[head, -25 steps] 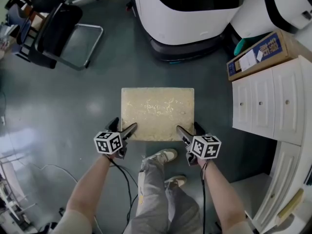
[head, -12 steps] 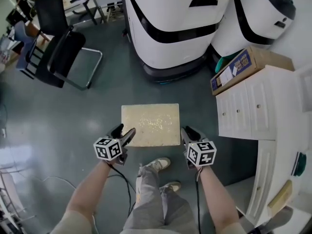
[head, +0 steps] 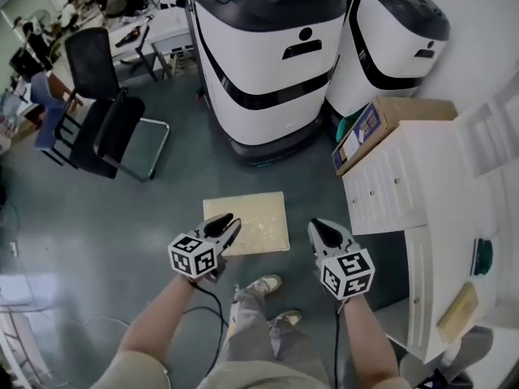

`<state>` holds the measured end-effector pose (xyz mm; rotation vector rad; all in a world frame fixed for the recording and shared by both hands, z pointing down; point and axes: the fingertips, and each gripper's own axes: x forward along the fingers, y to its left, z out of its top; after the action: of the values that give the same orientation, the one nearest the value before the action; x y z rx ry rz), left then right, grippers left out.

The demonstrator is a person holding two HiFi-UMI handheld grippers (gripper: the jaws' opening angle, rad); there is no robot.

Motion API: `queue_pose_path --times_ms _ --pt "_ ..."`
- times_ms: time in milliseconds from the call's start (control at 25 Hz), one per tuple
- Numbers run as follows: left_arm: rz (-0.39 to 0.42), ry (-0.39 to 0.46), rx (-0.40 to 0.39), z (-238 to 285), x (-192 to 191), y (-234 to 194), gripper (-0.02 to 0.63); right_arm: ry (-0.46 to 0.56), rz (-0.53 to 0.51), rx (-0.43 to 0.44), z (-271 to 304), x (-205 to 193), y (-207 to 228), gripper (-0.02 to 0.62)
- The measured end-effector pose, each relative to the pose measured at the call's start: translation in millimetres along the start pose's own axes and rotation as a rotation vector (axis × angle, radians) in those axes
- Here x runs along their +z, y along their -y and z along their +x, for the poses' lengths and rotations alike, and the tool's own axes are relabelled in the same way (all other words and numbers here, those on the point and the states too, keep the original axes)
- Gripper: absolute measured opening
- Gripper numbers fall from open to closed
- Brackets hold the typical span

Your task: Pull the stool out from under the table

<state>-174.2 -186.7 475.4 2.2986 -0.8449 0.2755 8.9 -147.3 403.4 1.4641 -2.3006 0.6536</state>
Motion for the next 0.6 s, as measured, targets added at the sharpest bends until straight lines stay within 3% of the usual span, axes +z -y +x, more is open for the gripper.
queue_pose_path --times_ms 280,600 --pt "0.074 0.017 -0.165 -13 84 105 0.102 0.078 -0.004 -0.061 -97 56 -8 0.026" --pt "0.175 0.038 -0.335 -17 144 220 0.071 0.203 0.01 -0.166 -215 107 -1 0.021"
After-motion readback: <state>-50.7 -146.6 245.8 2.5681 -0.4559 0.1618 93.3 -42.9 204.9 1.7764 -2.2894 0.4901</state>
